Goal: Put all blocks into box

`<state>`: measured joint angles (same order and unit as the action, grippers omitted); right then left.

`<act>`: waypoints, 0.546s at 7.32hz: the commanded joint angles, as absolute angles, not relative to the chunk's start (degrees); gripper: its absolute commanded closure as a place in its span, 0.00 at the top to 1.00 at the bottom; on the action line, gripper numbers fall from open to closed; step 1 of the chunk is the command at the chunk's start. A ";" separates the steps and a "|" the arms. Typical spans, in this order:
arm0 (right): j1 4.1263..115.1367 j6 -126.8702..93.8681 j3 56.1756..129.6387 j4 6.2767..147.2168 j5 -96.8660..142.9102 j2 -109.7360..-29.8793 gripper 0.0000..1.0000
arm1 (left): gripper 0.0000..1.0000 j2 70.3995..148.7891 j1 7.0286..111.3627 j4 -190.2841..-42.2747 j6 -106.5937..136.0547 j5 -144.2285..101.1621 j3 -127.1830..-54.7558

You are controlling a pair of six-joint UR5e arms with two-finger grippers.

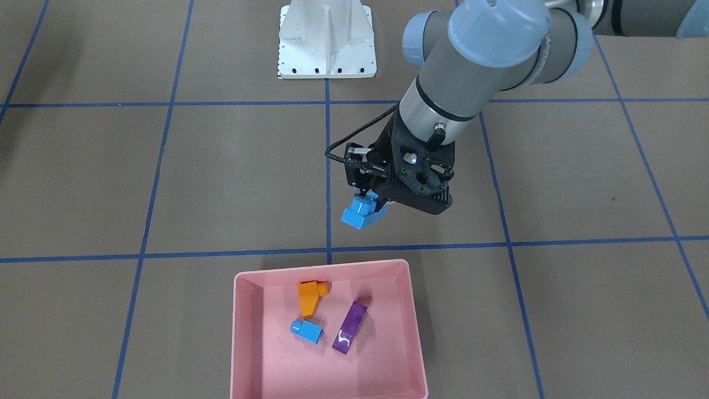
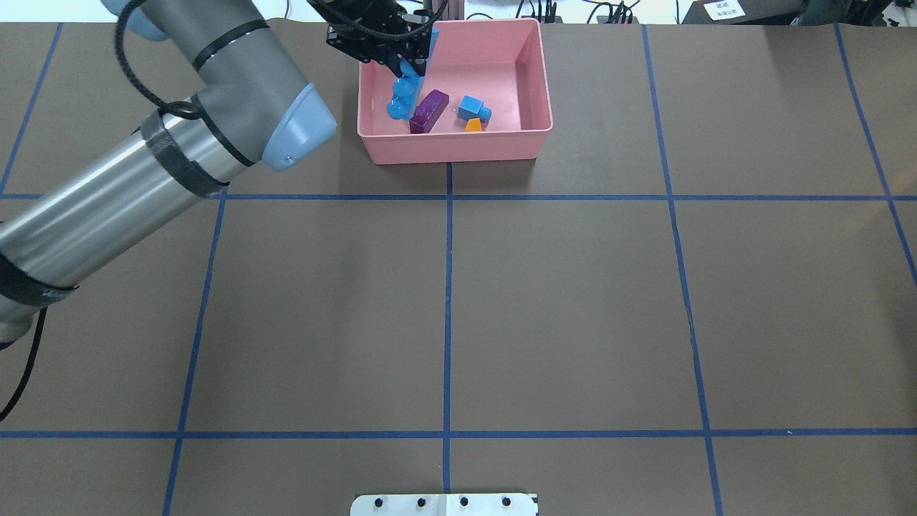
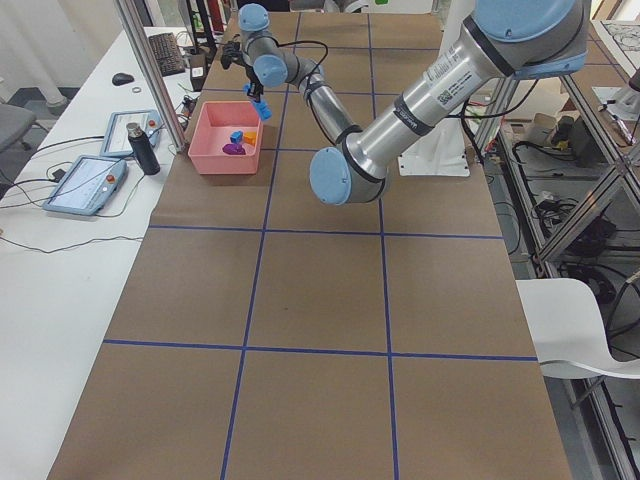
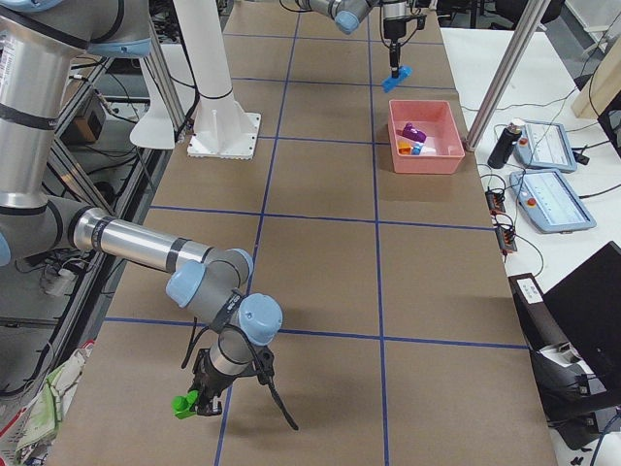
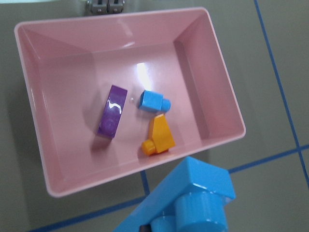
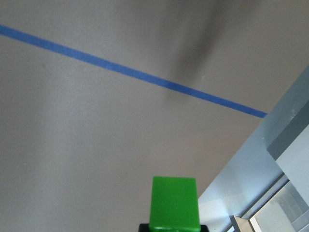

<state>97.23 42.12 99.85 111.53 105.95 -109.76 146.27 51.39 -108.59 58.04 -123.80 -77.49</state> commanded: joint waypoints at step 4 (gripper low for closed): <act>99.14 35.26 101.16 110.65 105.72 -96.71 0.00 | 0.53 153.28 48.61 -126.64 68.03 -108.20 -57.31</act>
